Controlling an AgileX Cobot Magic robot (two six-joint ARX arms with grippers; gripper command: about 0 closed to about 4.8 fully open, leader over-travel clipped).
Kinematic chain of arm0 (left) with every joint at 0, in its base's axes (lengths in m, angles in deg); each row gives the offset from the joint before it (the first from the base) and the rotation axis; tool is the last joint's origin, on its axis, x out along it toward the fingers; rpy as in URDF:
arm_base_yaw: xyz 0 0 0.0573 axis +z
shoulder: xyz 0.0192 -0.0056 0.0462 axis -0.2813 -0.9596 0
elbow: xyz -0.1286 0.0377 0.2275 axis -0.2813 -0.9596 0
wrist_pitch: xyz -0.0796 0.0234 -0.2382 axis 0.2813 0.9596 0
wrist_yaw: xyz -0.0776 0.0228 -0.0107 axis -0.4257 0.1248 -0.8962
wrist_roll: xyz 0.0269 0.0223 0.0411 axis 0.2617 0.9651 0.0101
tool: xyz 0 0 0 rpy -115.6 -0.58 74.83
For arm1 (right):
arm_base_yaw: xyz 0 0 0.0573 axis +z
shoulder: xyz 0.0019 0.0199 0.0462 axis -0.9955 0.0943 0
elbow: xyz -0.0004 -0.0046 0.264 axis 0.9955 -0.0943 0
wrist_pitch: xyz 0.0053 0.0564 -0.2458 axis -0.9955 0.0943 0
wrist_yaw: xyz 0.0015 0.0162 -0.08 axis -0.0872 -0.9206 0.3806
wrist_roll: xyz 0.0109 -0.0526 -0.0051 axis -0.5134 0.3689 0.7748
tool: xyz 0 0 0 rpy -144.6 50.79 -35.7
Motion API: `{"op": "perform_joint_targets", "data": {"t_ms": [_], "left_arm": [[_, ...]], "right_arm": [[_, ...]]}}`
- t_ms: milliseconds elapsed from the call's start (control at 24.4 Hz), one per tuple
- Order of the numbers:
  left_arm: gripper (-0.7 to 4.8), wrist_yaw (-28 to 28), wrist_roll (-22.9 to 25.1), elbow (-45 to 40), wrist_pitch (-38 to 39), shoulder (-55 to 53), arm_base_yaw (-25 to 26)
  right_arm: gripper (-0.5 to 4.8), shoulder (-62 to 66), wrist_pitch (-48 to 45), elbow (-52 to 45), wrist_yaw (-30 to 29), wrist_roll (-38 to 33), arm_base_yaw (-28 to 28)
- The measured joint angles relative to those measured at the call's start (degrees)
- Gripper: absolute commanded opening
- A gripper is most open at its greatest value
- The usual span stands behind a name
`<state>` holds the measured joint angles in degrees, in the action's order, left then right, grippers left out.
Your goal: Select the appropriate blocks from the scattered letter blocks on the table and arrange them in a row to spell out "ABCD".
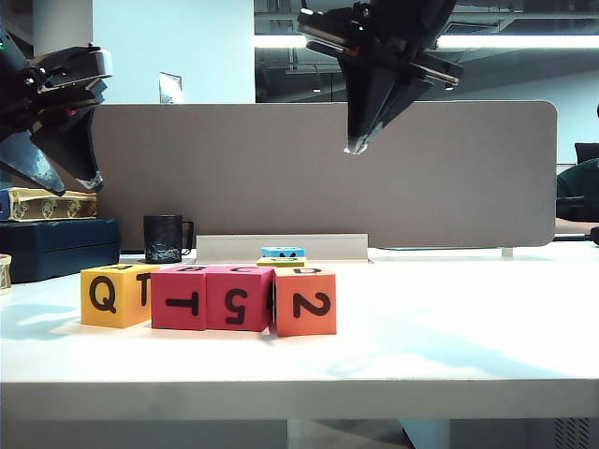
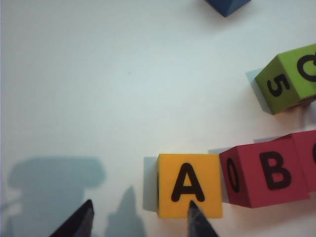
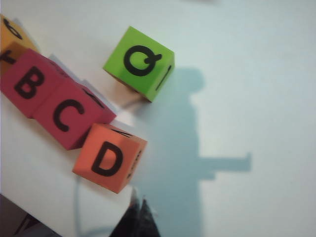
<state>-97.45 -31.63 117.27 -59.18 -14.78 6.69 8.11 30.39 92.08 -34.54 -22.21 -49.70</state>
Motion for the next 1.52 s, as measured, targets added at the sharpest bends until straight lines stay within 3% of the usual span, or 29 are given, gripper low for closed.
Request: {"op": "perform_joint_targets", "data": {"t_ms": [410,614,778,983,1106,1188,1516], "left_arm": [[2.36,5.3,0.2,0.0,-1.3,0.0,0.0],[2.36,8.7,-0.9,0.0,-3.3,0.0,0.1],[1.75,10.0,-0.9,0.0,-4.5,-0.1,0.2],[1.69,10.1,-0.9,0.0,-5.5,-2.8,0.2],[1.04,10.1,-0.9,0.0,-5.7,-5.0,0.2],[0.90,10.1,-0.9,0.0,-6.2,-5.9,0.3],[0.16,10.0,-1.0,0.0,-6.4,-6.3,2.9]], "right_arm": [[-0.04,0.0,-0.2,-0.9,0.4,0.0,-1.9],[-0.04,0.0,-0.8,-6.6,0.3,0.0,-1.8],[-0.04,0.0,-3.2,-9.5,0.3,-0.2,-1.8],[-0.04,0.0,-7.5,-13.3,0.0,-0.8,-1.8],[-0.04,0.0,-9.2,-15.2,0.0,-1.1,-1.8],[-0.04,0.1,-10.4,-15.8,-0.3,-1.1,-1.8],[-0.04,4.8,-13.5,-16.2,-5.8,-2.6,-1.6]]}}
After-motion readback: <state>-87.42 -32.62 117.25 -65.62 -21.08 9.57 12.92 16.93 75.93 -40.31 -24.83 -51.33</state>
